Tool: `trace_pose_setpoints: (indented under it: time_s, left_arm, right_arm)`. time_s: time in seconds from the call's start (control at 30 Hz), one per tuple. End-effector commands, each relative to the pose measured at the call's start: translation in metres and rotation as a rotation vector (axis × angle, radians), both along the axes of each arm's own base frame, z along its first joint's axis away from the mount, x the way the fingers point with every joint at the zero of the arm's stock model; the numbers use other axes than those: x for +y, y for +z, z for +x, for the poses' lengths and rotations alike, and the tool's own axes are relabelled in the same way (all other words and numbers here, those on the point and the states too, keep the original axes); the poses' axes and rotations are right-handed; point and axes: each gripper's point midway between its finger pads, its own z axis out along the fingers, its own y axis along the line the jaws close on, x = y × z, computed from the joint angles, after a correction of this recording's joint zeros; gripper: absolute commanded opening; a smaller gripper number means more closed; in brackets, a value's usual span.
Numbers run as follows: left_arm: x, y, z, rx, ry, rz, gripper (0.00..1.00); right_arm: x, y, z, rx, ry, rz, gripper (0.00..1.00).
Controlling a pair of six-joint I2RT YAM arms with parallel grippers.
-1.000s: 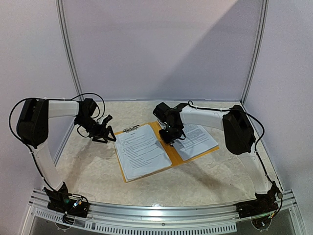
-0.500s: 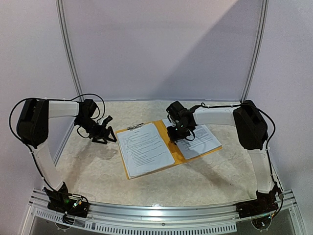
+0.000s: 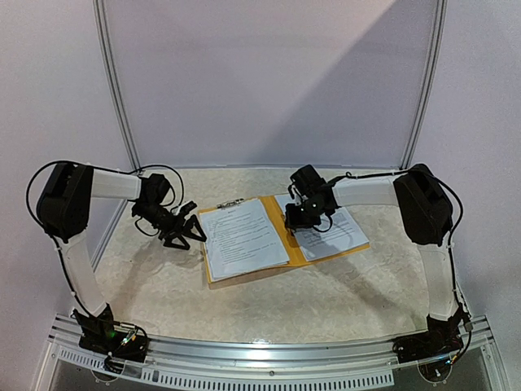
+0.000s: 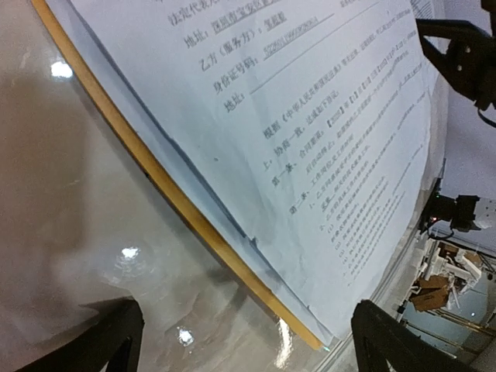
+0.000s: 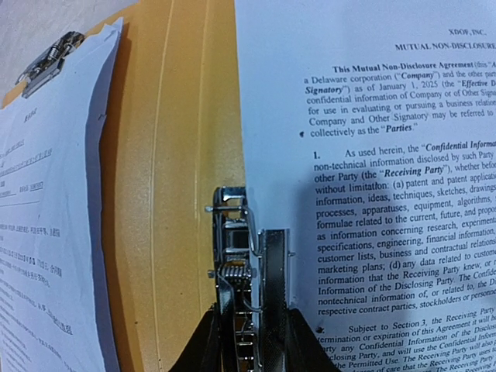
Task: Put the files into the folder
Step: Pick up the folder with files from the center of the board.
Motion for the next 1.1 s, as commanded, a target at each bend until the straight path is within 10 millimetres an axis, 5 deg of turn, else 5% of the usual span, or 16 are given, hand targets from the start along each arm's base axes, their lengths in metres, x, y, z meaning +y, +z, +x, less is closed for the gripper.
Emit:
trace_pose_setpoints:
  time_s: [0.0,0.47,0.73,0.87,1.07]
  left_arm:
    - [-0.008,-0.018,-0.008,0.082,0.025,-0.034,0.96]
    - [-0.057,-0.023,-0.005,0.165,0.066,-0.244,0.92]
    - [-0.074,0.032,0.018,-0.016,0.019,-0.323,0.64]
    - [-0.081,0.038,0.013,-0.036,-0.028,-0.314,0.6]
    - [-0.083,0.046,0.024,-0.063,-0.036,-0.309,0.58]
  right_arm:
    - [-0.04,-0.073,-0.041,0.253,-0.086,-0.055,0.2]
    - [-0.041,-0.076,-0.045,0.274,-0.11,-0.014,0.2]
    - [-0.029,-0.07,-0.045,0.284,-0.075,0.03,0.28]
    - [-0.017,-0.053,-0.041,0.267,-0.038,0.091,0.39]
    - [-0.003,-0.01,-0.032,0.22,0.008,0.145,0.44]
